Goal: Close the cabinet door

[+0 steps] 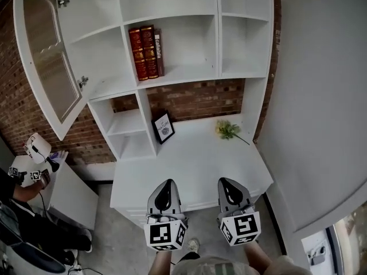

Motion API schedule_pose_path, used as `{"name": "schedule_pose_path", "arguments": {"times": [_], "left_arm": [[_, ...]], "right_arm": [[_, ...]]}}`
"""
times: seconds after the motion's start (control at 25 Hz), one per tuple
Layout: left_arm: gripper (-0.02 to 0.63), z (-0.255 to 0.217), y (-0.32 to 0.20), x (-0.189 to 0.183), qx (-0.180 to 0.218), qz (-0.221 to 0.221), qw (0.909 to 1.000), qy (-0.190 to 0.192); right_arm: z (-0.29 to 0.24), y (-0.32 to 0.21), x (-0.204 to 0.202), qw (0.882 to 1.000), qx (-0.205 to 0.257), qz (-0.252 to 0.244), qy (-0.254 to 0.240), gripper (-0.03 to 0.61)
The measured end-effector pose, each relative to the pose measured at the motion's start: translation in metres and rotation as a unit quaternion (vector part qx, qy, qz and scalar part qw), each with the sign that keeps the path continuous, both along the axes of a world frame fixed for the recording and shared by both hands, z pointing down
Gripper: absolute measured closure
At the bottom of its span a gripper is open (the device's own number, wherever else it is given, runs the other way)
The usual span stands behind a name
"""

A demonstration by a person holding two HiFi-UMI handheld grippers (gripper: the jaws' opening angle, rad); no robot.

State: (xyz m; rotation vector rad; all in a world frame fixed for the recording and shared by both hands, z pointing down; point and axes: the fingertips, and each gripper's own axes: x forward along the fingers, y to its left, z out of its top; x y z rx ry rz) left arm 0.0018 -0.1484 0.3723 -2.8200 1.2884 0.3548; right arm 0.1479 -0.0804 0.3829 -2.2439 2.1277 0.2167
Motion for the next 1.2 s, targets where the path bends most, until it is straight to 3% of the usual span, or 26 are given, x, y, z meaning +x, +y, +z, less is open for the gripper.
{"name": "schedule_pose_path", "arguments": {"times": [0.48, 0.8, 1.2], "left_arm": [[0.601, -0.024, -0.149, 0.006, -0.003, 0.01, 0.9999, -0.004], [0.601, -0.016, -0.172, 0.025, -0.015, -0.011, 0.9998, -0.007], [0.601, -0.016, -0.18, 0.026, -0.014, -0.077, 0.9969, -0.008]], "right_arm": [[-0.009, -0.155, 0.004, 1.0, -0.005, 0.006, -0.022, 0.562], [-0.009, -0.19, 0.023, 0.999, -0.012, -0.026, -0.016, 0.563], [-0.022, -0.214, 0.03, 0.996, 0.009, -0.09, -0.008, 0.563]]}}
